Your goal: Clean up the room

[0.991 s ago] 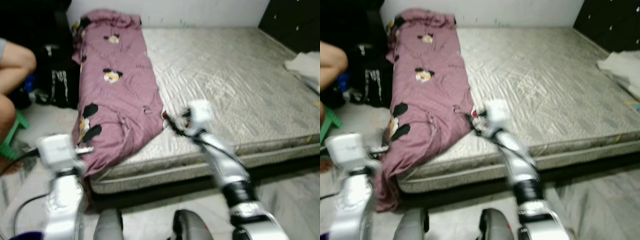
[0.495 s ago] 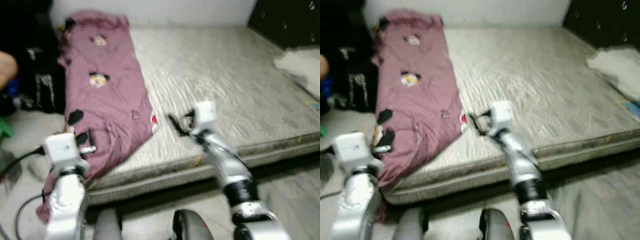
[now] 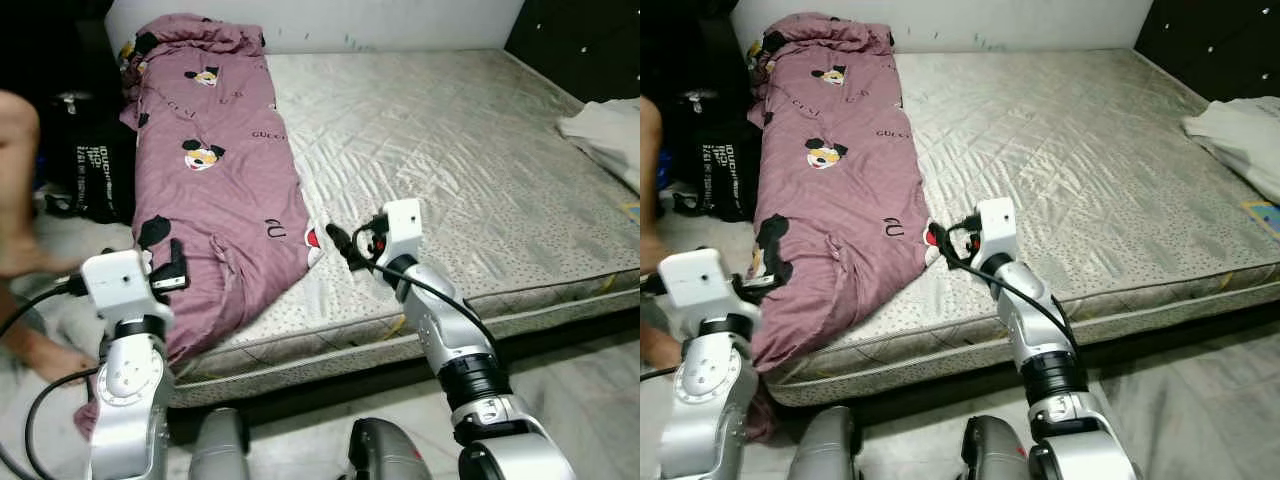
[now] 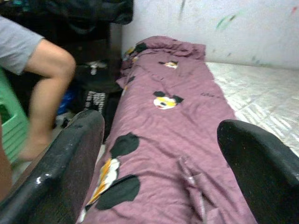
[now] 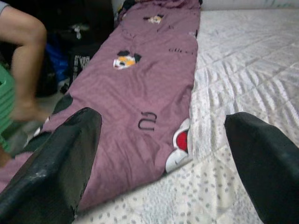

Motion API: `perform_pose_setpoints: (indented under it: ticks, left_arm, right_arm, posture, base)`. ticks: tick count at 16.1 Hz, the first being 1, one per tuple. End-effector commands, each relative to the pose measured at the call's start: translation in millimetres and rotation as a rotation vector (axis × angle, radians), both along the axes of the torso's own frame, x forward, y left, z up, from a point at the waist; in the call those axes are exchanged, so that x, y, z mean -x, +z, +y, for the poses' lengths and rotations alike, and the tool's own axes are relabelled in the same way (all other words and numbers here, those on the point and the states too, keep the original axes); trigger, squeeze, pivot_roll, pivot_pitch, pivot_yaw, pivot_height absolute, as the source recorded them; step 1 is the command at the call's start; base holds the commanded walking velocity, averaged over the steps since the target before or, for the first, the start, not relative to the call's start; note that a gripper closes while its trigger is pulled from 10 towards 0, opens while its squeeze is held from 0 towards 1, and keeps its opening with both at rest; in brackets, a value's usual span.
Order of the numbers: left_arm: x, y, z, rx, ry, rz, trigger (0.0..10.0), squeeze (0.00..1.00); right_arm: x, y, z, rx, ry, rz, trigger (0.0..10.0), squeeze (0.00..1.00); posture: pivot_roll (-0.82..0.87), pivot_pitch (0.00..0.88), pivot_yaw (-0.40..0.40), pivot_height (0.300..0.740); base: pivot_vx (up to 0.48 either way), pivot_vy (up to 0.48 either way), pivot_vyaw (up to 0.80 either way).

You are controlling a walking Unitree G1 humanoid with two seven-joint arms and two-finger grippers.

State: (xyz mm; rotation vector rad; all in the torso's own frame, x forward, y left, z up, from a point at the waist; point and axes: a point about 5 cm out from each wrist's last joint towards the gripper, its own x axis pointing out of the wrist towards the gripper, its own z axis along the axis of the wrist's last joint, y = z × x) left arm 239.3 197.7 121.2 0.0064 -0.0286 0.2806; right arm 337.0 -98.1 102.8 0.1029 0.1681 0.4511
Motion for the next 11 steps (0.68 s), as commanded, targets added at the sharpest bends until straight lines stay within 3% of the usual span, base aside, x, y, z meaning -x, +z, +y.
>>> perform_pose_setpoints:
  ticks: [1,9,11]
  left_arm:
    - [3.4,-4.2,7.1,-0.018,0.047,0.021,10.0,0.0]
    - [5.4,-6.5,7.3,-0.053,0.03,0.043,10.0,0.0]
    - [6.6,-6.2,8.3,-0.033,0.048,0.043,10.0,0.0]
  right_arm:
    - [0.6,1.1,-0.4,0.008,0.011,-0.012,10.0,0.0]
    - [8.5,-5.5,-5.3,0.018,0.004,0.019,10.0,0.0]
    - [7.9,-6.2,-6.4,0.022,-0.003,0.028,10.0,0.0]
  posture:
    - [-0.01,0.0,-0.09,0.632]
    - [-0.03,0.069,-0.088,0.539]
    - [-0.03,0.074,-0.085,0.539]
  base:
    - [0.0,0.0,0.0]
    - [0.0,0.0,0.0]
    - [0.0,0.0,0.0]
